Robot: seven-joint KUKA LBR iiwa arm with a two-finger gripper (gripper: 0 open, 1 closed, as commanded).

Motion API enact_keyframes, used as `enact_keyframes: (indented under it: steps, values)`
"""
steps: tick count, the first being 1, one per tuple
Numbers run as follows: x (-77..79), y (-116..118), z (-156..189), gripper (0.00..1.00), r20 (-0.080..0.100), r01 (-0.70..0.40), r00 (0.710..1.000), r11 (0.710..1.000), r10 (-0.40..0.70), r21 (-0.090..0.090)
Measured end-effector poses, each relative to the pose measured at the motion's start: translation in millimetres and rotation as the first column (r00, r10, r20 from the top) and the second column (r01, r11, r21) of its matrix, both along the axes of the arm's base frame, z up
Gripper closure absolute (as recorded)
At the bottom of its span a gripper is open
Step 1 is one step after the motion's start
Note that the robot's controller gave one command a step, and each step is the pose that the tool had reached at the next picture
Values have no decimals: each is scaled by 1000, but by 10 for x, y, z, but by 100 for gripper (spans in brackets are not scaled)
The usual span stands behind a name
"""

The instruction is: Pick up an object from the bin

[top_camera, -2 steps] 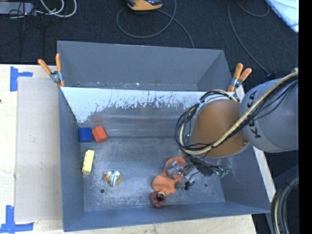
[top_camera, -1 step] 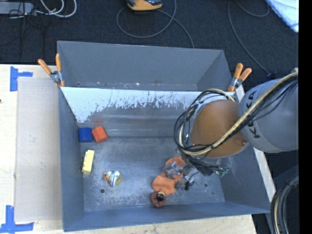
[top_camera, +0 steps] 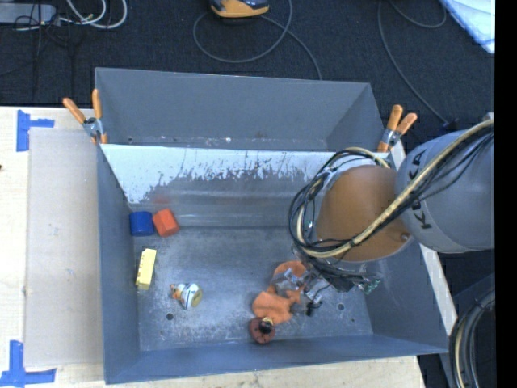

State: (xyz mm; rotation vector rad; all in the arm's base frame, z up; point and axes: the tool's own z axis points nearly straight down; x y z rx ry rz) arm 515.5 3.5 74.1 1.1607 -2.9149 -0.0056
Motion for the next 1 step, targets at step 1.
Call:
enact_keyframes:
  steps: [1]
  values:
    - [-29,1,192,100,-9,14,1000,1000,-14,1]
